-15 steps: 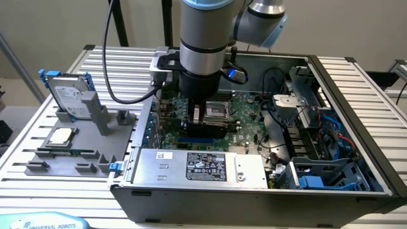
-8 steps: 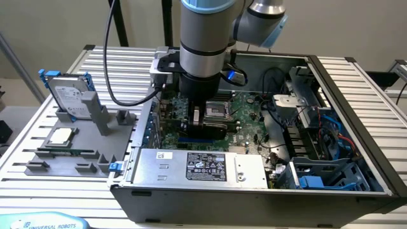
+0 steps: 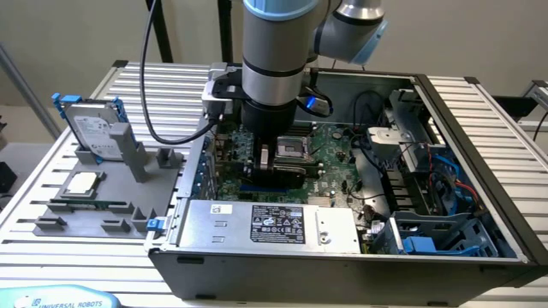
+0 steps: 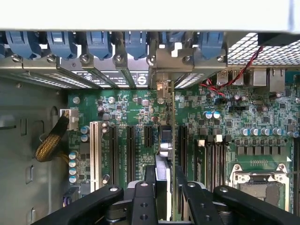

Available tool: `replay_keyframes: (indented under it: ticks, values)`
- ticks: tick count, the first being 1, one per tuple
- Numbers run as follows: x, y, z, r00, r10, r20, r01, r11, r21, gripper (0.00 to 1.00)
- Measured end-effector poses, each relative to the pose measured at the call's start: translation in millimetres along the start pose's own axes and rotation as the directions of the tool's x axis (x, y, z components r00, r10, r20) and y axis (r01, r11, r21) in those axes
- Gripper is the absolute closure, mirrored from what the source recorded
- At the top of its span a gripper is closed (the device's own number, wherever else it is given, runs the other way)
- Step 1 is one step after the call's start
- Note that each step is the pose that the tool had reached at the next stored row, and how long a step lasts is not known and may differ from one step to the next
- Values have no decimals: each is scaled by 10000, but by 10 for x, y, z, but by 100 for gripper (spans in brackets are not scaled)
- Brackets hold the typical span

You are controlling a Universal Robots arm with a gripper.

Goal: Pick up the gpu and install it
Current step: 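Insert the gpu into the slot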

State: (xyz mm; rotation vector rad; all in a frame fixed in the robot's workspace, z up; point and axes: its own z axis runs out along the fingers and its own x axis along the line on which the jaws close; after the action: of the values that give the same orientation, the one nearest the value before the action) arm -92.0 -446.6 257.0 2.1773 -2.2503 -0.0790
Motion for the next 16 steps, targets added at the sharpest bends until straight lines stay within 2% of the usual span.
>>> replay_keyframes:
  ticks: [16]
  values:
    - [-17, 0, 16, 10000, -65, -3, 65, 10000, -2, 73]
